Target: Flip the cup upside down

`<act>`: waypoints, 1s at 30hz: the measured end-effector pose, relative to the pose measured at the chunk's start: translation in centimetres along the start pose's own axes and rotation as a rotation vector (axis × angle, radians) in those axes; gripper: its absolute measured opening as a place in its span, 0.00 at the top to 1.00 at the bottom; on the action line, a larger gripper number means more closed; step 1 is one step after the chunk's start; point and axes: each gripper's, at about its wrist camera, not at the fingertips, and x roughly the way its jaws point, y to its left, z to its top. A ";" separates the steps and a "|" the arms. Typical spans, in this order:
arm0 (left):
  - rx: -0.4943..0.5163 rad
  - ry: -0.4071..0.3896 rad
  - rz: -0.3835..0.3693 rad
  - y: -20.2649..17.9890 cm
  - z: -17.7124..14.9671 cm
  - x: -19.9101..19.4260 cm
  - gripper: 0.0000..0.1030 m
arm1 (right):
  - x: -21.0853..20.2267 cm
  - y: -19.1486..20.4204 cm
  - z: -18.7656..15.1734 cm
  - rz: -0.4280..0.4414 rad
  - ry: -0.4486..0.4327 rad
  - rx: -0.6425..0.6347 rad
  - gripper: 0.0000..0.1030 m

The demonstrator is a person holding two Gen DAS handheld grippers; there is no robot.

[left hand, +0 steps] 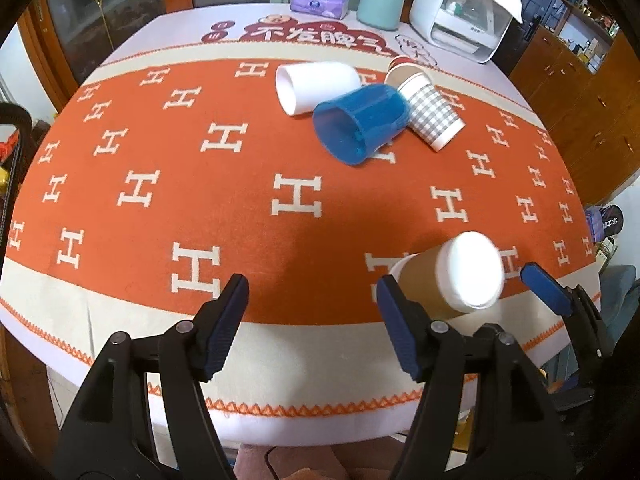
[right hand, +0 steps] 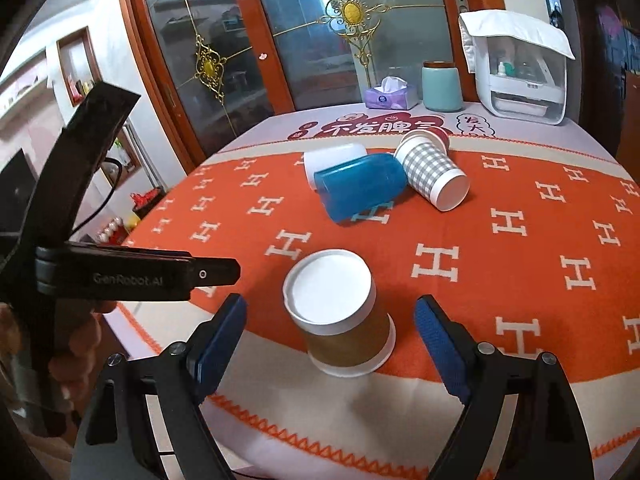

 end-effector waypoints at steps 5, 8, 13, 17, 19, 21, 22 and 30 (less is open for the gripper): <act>-0.008 0.009 0.023 -0.8 0.0 -2.0 0.38 | -3.4 -0.3 1.5 0.026 0.012 0.073 0.16; -0.012 -0.007 0.030 -1.1 0.0 -3.5 0.38 | -5.2 -0.4 2.7 0.012 0.026 0.098 0.16; -0.013 -0.047 0.026 -1.9 0.3 -6.6 0.38 | -8.2 0.0 4.7 -0.050 0.015 0.099 0.16; -0.007 -0.083 0.008 -2.7 0.8 -9.1 0.38 | -10.4 0.5 6.5 -0.078 0.013 0.109 0.16; 0.006 -0.110 0.027 -3.3 0.9 -10.3 0.36 | -11.1 0.6 7.2 -0.103 0.028 0.118 0.16; 0.011 -0.137 0.036 -3.7 1.0 -11.2 0.34 | -11.4 0.5 7.8 -0.091 0.045 0.158 0.16; 0.013 -0.154 0.043 -3.9 1.0 -11.8 0.31 | -11.7 0.3 7.9 -0.082 0.053 0.179 0.16; 0.028 -0.225 0.080 -5.3 0.5 -13.6 0.30 | -12.6 0.5 8.4 -0.123 0.082 0.200 0.15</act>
